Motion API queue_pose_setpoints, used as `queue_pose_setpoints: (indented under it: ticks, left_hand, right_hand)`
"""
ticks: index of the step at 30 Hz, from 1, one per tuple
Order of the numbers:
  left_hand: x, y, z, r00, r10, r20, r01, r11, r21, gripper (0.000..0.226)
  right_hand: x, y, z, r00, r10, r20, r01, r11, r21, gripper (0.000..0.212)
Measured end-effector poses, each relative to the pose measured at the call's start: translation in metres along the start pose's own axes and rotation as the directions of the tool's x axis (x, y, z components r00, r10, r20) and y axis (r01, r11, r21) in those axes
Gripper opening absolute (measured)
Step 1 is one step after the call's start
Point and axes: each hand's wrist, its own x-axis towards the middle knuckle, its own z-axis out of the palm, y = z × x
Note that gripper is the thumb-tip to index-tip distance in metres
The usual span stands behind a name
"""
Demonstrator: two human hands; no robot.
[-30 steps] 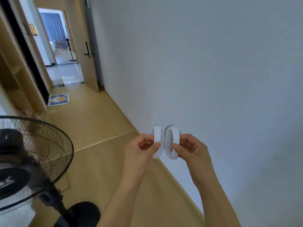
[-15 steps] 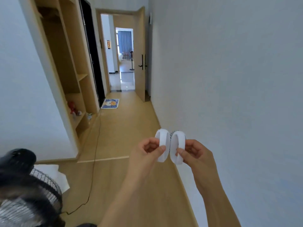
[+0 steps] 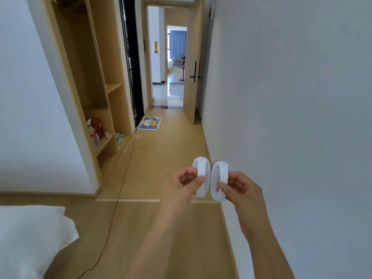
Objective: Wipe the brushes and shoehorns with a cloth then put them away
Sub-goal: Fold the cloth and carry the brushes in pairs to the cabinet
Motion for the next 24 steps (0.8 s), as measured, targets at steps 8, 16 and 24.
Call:
queue_pose_setpoints:
  ticks: [8, 16, 24]
  left_hand:
    - [0.195, -0.025, 0.014, 0.998, -0.003, 0.065, 0.004, 1.000, -0.018, 0.006]
    - [0.355, -0.034, 0.006, 0.997, -0.005, 0.079, 0.005, 1.000, -0.001, 0.007]
    - [0.501, -0.072, -0.010, 0.999, -0.019, -0.036, 0.021, 0.999, 0.050, 0.009]
  right_hand:
    - [0.178, 0.043, 0.023, 0.999, 0.004, -0.041, -0.005, 0.999, -0.033, 0.019]
    - [0.327, 0.075, 0.066, 0.998, 0.030, -0.054, -0.031, 1.000, -0.005, 0.020]
    - [0.477, 0.145, 0.113, 0.998, 0.053, 0.044, -0.055, 0.997, 0.047, 0.020]
